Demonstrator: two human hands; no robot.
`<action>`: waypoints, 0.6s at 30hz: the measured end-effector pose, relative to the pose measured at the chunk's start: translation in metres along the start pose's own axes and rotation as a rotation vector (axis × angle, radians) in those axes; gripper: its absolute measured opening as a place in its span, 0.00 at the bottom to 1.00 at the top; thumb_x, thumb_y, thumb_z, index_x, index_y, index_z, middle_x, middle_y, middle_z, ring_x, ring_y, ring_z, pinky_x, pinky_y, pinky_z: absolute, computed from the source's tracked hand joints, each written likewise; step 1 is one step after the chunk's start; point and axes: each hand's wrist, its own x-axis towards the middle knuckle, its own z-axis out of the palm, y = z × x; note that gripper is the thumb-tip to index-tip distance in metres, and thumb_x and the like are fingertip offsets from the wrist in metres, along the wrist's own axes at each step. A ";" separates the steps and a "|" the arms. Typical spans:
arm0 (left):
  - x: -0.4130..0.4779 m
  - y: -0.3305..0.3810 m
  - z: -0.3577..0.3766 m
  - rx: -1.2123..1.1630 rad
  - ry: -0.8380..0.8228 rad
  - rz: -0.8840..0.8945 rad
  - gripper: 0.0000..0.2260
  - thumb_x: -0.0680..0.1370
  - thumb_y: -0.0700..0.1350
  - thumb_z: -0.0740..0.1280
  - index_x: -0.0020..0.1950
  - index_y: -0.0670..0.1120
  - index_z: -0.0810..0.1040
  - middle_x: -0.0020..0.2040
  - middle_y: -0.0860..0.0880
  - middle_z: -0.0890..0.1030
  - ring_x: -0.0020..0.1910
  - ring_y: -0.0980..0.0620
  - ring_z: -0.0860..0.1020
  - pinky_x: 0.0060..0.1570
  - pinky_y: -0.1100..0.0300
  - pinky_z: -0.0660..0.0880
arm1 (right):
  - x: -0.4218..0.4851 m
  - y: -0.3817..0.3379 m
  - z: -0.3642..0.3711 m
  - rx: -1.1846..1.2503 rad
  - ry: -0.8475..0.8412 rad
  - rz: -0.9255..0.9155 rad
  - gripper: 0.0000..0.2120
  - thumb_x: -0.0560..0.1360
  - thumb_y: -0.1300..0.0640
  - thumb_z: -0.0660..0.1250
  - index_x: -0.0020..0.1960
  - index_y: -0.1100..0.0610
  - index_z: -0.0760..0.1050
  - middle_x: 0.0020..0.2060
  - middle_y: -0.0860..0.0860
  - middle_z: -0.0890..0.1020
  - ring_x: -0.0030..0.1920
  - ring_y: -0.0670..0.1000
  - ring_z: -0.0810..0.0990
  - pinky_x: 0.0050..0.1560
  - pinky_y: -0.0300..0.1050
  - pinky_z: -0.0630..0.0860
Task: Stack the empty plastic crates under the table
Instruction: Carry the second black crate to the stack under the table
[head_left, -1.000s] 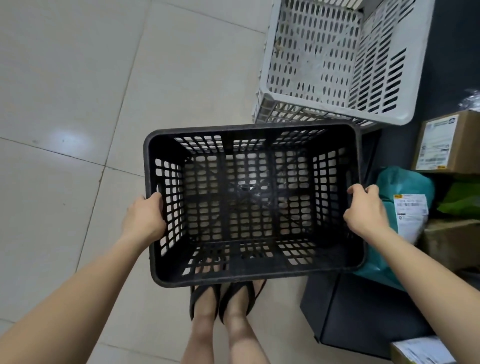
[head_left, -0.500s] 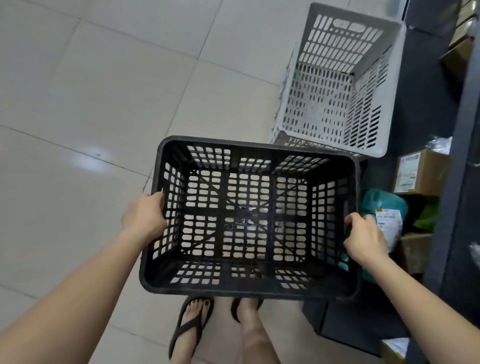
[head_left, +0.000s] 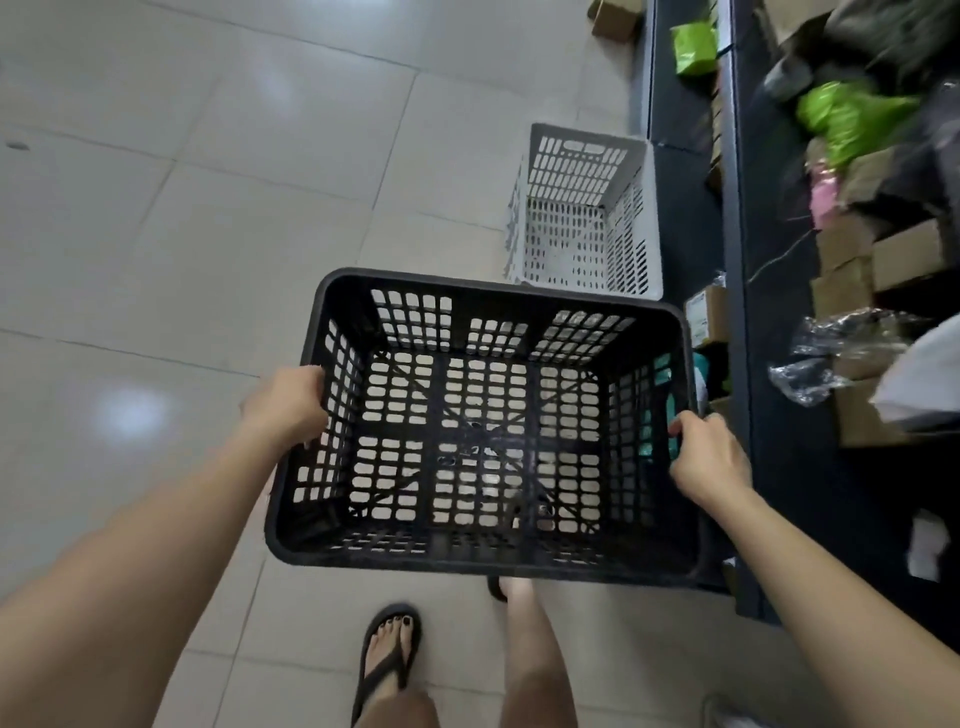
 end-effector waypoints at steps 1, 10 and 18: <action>-0.009 -0.005 -0.008 0.007 0.013 0.023 0.10 0.69 0.33 0.60 0.34 0.48 0.66 0.39 0.47 0.75 0.44 0.42 0.75 0.43 0.52 0.74 | -0.018 0.003 -0.003 0.014 0.006 0.013 0.17 0.74 0.66 0.64 0.62 0.55 0.72 0.58 0.58 0.71 0.55 0.61 0.75 0.48 0.52 0.76; -0.101 -0.021 -0.072 0.196 0.018 0.225 0.10 0.70 0.34 0.62 0.35 0.47 0.67 0.43 0.43 0.77 0.43 0.42 0.74 0.43 0.53 0.75 | -0.170 0.041 -0.026 0.170 0.011 0.135 0.16 0.72 0.67 0.63 0.58 0.56 0.74 0.60 0.58 0.71 0.57 0.62 0.75 0.52 0.51 0.74; -0.207 0.012 -0.079 0.424 -0.045 0.399 0.07 0.72 0.34 0.63 0.49 0.38 0.77 0.50 0.38 0.80 0.48 0.39 0.78 0.43 0.53 0.75 | -0.275 0.127 -0.014 0.289 -0.035 0.195 0.11 0.71 0.67 0.65 0.49 0.54 0.74 0.56 0.56 0.76 0.54 0.58 0.77 0.47 0.47 0.76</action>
